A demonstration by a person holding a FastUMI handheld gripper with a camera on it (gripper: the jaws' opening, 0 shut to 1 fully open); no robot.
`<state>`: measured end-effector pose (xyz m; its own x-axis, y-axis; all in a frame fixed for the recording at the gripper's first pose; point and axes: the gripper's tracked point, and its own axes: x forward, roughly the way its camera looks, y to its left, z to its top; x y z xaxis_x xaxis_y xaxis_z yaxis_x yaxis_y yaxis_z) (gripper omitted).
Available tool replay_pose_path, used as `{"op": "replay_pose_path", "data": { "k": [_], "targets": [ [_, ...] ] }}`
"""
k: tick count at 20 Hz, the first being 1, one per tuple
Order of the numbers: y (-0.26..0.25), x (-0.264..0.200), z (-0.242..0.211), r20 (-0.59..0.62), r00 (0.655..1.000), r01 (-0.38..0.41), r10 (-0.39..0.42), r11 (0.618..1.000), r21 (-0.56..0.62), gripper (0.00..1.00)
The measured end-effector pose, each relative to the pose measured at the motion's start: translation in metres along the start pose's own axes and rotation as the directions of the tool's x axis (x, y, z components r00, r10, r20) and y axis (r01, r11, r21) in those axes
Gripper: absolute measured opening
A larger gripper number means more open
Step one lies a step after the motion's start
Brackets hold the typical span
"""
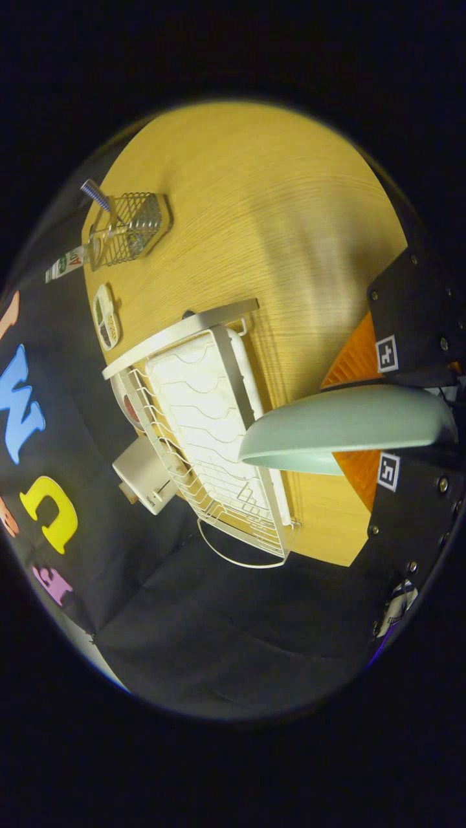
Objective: Take the plate from the dish rack, then take the spoon from the basket and place it into the plate.
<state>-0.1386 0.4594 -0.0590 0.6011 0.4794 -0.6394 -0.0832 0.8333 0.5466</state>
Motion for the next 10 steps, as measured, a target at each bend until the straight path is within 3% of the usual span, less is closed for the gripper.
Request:
{"op": "replay_pose_path", "data": {
  "k": [5, 10],
  "targets": [
    [-0.011, 0.016, -0.006, -0.016, 1.0, 0.015, -0.013, 0.997, 0.077, 0.48],
    [-0.021, 0.008, -0.001, 0.007, 0.999, 0.046, -0.047, 0.996, 0.077, 0.51]
  ]
}}
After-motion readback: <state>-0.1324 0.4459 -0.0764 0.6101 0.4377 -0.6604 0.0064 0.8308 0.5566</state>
